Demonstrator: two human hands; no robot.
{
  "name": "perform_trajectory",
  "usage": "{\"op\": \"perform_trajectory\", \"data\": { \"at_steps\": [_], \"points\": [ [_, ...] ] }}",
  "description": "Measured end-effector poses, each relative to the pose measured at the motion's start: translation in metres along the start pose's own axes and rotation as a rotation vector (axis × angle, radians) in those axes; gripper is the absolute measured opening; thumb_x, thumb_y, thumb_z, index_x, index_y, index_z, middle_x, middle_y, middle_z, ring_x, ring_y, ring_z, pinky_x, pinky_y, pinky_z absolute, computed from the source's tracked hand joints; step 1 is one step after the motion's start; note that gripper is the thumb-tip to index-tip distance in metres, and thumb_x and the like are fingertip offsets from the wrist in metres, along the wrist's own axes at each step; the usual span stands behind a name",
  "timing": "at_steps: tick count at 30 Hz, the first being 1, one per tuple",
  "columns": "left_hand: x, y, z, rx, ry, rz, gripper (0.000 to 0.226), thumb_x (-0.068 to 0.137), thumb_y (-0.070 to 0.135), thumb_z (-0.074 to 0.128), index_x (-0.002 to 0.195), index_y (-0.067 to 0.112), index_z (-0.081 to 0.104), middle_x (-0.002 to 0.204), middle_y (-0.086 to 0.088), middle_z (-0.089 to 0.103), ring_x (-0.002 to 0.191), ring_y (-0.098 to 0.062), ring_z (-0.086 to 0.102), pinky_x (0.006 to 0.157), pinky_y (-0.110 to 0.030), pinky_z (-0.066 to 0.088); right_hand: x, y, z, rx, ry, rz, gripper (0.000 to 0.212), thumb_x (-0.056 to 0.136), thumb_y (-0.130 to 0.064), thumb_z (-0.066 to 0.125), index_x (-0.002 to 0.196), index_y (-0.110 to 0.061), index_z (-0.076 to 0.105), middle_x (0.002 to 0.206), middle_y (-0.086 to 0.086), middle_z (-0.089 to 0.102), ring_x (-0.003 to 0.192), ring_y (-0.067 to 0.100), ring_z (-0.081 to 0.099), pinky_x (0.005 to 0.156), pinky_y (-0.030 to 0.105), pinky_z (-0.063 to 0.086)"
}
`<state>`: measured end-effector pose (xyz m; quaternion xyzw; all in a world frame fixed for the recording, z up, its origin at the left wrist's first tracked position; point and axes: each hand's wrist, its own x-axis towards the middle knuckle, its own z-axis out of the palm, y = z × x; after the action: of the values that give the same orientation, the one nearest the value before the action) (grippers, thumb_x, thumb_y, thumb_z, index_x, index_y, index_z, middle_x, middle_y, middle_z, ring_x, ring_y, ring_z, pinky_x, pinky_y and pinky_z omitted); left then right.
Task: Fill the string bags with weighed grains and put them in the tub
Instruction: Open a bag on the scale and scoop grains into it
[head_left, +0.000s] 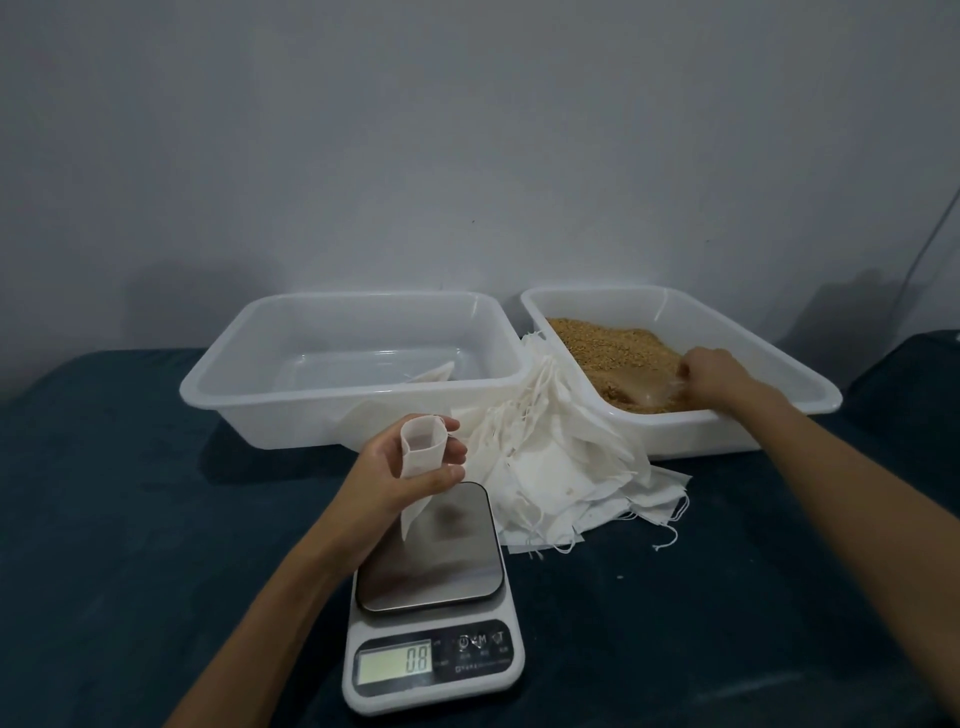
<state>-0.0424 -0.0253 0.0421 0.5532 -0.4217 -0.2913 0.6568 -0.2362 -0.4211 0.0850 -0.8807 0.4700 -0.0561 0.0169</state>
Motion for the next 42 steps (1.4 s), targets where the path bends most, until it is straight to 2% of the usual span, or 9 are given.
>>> {"op": "perform_trajectory", "data": {
  "at_steps": [7,13,19,22,29,35,38,40,42],
  "points": [
    [-0.001,0.001,0.000,-0.007,-0.002,-0.006,0.047,0.075,0.031,0.087,0.119,0.026,0.072,0.109,-0.010,0.075,0.104,-0.024,0.072,0.088,-0.026,0.057,-0.001,0.007,-0.003,0.181,0.024,0.012,0.023,0.092,-0.020,0.074,0.099,0.002,0.072,0.099,0.017,0.072,0.088,0.029,0.063,0.074,0.035,0.044],
    [-0.003,0.002,0.004,0.000,-0.025,-0.003,0.042,0.079,0.030,0.086,0.118,0.027,0.072,0.108,-0.009,0.075,0.104,-0.022,0.072,0.088,-0.022,0.055,-0.012,0.003,-0.009,0.296,0.065,-0.065,0.020,0.092,-0.017,0.073,0.101,0.001,0.072,0.109,0.015,0.073,0.100,0.030,0.066,0.092,0.042,0.051],
    [-0.005,0.002,0.007,-0.009,-0.049,-0.005,0.042,0.077,0.034,0.086,0.117,0.029,0.072,0.108,-0.009,0.074,0.107,-0.026,0.072,0.090,-0.026,0.056,-0.037,-0.024,-0.034,0.409,0.117,-0.256,0.004,0.092,-0.014,0.073,0.092,-0.011,0.071,0.101,0.000,0.072,0.090,0.011,0.065,0.082,0.021,0.046],
    [-0.008,0.002,0.008,-0.004,-0.053,-0.005,0.041,0.078,0.033,0.085,0.117,0.028,0.072,0.109,-0.009,0.074,0.108,-0.025,0.072,0.091,-0.026,0.056,-0.059,-0.048,-0.048,0.484,0.115,-0.400,0.018,0.091,-0.014,0.073,0.082,-0.027,0.066,0.091,-0.017,0.070,0.088,-0.005,0.066,0.077,0.012,0.046],
    [-0.017,0.003,0.007,0.050,-0.083,-0.045,0.037,0.089,0.016,0.081,0.123,0.024,0.068,0.111,-0.006,0.075,0.109,-0.023,0.072,0.094,-0.029,0.057,-0.115,-0.090,-0.064,0.427,-0.039,-0.705,0.014,0.091,-0.043,0.067,0.105,-0.041,0.068,0.106,-0.022,0.071,0.106,-0.001,0.066,0.096,0.041,0.053],
    [-0.016,0.003,0.010,0.065,-0.076,-0.070,0.037,0.091,0.012,0.079,0.125,0.016,0.065,0.112,-0.006,0.076,0.108,-0.025,0.072,0.094,-0.030,0.059,-0.140,-0.102,-0.082,0.293,0.026,-0.758,0.021,0.091,-0.030,0.072,0.110,-0.035,0.070,0.103,-0.023,0.068,0.101,-0.005,0.062,0.094,0.042,0.053],
    [-0.016,0.002,0.011,0.060,-0.079,-0.071,0.036,0.091,0.015,0.079,0.125,0.014,0.065,0.113,-0.007,0.075,0.109,-0.025,0.071,0.096,-0.030,0.058,-0.147,-0.108,-0.091,0.267,0.022,-0.756,0.025,0.091,-0.018,0.073,0.115,-0.026,0.072,0.100,-0.022,0.064,0.096,-0.010,0.057,0.094,0.029,0.050],
    [-0.016,0.002,0.011,0.054,-0.080,-0.065,0.036,0.092,0.018,0.078,0.125,0.013,0.064,0.114,-0.008,0.075,0.109,-0.027,0.070,0.097,-0.030,0.057,-0.149,-0.113,-0.095,0.251,0.031,-0.773,0.027,0.090,-0.014,0.073,0.116,-0.022,0.073,0.100,-0.020,0.064,0.093,-0.012,0.056,0.087,0.009,0.044],
    [-0.017,0.001,0.012,0.042,-0.084,-0.057,0.034,0.093,0.019,0.077,0.123,0.010,0.064,0.114,-0.011,0.074,0.110,-0.031,0.069,0.096,-0.030,0.057,-0.151,-0.117,-0.099,0.220,0.043,-0.779,0.028,0.090,-0.012,0.073,0.116,-0.021,0.074,0.096,-0.023,0.061,0.089,-0.014,0.054,0.080,0.002,0.039]
  ]
}}
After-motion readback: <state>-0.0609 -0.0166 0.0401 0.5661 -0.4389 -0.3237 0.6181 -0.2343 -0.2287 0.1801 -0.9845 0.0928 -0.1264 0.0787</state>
